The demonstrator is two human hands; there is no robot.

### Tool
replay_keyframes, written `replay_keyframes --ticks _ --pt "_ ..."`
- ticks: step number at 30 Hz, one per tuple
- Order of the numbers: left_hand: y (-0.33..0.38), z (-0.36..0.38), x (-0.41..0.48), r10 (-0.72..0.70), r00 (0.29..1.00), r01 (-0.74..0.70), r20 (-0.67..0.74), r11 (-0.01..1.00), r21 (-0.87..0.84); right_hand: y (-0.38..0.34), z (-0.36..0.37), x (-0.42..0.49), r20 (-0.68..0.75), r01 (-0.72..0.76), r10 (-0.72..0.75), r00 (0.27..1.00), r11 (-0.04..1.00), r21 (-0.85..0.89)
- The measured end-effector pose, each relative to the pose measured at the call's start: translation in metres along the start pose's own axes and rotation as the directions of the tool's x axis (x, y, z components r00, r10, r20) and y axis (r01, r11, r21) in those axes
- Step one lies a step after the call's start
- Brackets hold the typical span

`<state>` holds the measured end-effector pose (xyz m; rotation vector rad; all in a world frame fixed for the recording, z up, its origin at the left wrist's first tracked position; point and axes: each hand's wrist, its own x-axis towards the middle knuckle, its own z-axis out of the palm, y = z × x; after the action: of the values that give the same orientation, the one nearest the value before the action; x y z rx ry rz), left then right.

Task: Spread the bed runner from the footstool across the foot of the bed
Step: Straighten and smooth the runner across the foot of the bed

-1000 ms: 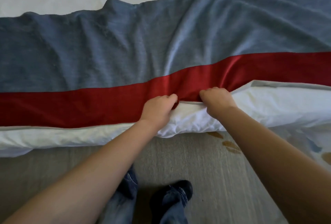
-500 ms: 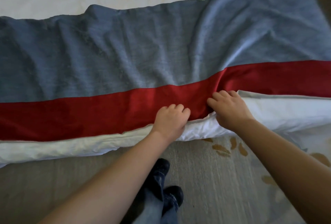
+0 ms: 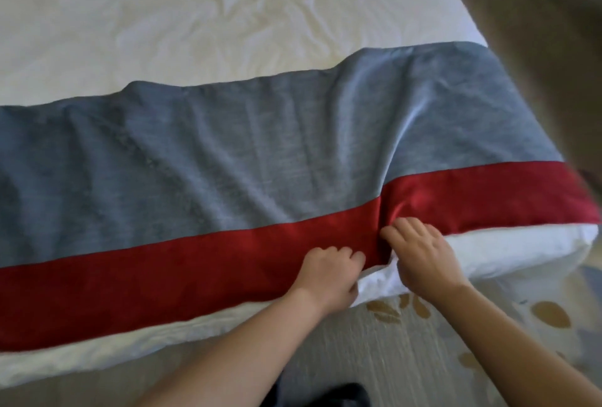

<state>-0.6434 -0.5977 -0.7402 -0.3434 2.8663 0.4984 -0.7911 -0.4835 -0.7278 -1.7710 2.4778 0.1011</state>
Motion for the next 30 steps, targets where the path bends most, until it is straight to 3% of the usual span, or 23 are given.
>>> replay_keyframes --ticks 2,4,7,11,13,18,21,24,30 --pt "0.017 0.000 0.021 -0.005 0.999 0.005 -0.047 1.000 0.007 0.021 0.002 -0.002 -0.039 -0.166 0.165 0.985 0.986 -0.021" --pt "0.036 -0.001 0.043 -0.026 0.992 0.031 -0.121 0.999 0.044 0.046 0.009 -0.005 0.030 -0.262 0.265 0.964 0.961 -0.090" --pt "0.058 -0.005 0.073 -0.026 0.976 0.051 -0.216 0.993 0.111 0.084 0.017 -0.010 0.110 -0.218 0.248 0.962 0.948 -0.232" --pt "0.080 -0.008 0.104 -0.068 0.973 0.108 -0.221 0.978 0.179 0.123 0.021 -0.010 0.156 -0.186 0.227 0.961 0.953 -0.240" --pt "0.094 -0.002 0.113 -0.119 0.980 0.138 -0.158 0.984 0.113 0.142 0.023 -0.016 0.183 -0.154 0.197 0.963 0.962 -0.225" --pt "0.139 0.025 0.125 -0.074 0.994 0.079 -0.080 0.995 0.059 0.186 0.031 -0.052 0.211 -0.160 0.184 0.960 0.979 -0.125" --pt "0.153 0.032 0.129 -0.121 0.989 0.124 -0.084 0.992 0.027 0.199 0.036 -0.067 0.184 -0.109 0.109 0.977 0.994 -0.011" --pt "0.166 0.029 0.140 -0.126 0.986 0.131 -0.112 0.991 0.038 0.215 0.031 -0.072 0.094 0.043 -0.037 0.995 0.997 -0.069" --pt "0.200 0.028 0.183 -0.093 0.986 0.104 -0.141 0.992 0.073 0.288 0.033 -0.081 0.089 -0.200 0.221 0.971 0.959 -0.200"
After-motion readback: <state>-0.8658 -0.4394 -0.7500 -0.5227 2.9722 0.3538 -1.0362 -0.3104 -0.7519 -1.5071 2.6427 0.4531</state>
